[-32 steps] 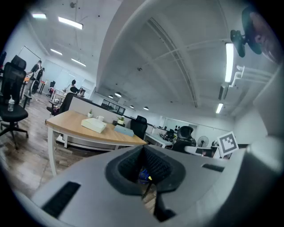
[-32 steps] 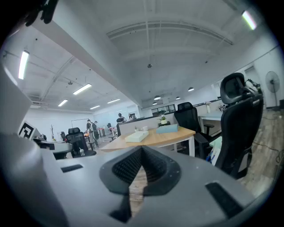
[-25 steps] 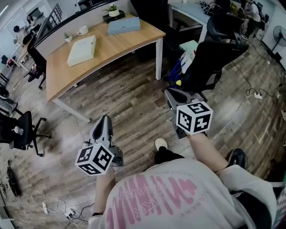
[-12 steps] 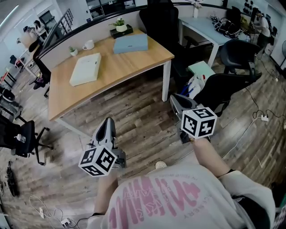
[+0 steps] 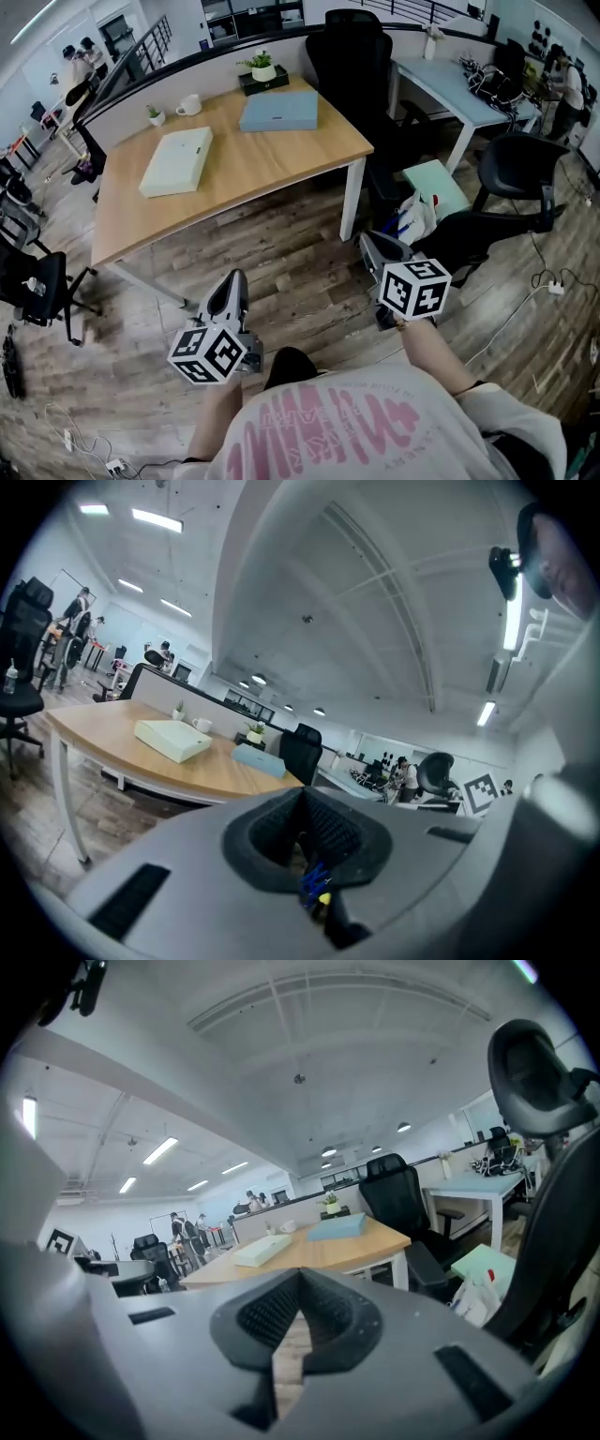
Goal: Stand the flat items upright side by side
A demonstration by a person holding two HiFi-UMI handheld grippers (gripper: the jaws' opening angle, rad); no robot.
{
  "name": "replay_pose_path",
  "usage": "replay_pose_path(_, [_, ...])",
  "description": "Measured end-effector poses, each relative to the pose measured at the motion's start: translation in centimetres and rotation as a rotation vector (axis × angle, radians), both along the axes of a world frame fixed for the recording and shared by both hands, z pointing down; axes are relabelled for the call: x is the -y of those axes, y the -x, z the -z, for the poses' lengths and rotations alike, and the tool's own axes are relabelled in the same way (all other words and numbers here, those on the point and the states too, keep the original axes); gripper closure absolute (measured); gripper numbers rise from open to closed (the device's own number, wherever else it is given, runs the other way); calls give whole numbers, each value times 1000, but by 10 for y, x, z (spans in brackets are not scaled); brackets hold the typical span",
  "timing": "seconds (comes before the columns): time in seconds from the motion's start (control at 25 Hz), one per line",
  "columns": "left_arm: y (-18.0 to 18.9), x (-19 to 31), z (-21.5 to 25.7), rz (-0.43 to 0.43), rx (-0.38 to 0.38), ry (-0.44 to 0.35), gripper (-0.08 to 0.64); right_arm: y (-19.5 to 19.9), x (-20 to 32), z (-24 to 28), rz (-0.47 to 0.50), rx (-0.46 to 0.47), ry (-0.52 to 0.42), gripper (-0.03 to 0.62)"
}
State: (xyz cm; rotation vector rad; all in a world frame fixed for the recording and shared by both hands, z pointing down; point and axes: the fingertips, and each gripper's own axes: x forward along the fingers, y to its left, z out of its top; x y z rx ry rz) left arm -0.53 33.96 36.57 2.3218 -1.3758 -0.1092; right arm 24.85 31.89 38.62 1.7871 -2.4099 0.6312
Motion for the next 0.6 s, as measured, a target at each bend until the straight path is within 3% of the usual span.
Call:
replay_pose_path(0.12, [-6,11,-11,2,21,27,557,-6,6,-21,-2,-38,28,595])
replay_pose_path(0.24, [-19,26,-21,-2,32,51,557,-14,12,-35,-3,-16,62,594])
replay_pose_path(0.6, [-55,100,-28,-44,56,33,557,-32,73,-48,-16,24,76,594])
